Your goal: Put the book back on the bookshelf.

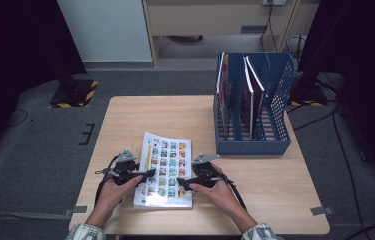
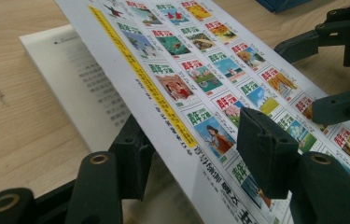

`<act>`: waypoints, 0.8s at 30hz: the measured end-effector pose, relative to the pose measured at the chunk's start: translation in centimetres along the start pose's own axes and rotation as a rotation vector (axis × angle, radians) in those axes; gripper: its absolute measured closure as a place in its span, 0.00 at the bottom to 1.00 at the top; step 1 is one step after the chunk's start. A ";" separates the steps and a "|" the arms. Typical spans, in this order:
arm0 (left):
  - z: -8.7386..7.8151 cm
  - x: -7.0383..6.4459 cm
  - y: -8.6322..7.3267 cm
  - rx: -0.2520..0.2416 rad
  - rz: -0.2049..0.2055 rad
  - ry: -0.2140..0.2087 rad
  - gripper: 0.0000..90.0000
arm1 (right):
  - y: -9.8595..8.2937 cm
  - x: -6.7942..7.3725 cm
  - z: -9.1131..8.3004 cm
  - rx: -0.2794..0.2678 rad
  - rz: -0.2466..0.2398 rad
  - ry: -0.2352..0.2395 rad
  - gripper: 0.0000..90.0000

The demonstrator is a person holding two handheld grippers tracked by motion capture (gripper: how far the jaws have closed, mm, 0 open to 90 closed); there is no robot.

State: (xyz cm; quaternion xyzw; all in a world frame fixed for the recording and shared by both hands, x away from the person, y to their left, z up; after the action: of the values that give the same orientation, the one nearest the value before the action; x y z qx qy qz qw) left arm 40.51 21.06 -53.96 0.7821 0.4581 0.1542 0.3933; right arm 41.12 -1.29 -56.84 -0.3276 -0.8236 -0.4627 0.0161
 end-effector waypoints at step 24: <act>1.5 -1.3 1.3 -0.034 -0.002 0.040 0.86 | 0.0 0.0 0.0 0.001 -0.003 -0.001 0.17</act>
State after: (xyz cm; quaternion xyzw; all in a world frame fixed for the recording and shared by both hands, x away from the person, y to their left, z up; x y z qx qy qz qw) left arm 41.52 18.94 -53.85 0.7717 0.4639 0.1771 0.3974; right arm 41.11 -1.29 -56.85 -0.3266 -0.8244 -0.4621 0.0153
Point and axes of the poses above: each handheld gripper's, and its own axes: z roughly forward along the jaws, y roughly out of its top, x roughly to its left, the point moved 5 cm from there along z, roughly forward along the jaws, and after that the axes turned 9 degrees about y, right-handed, at the moved point
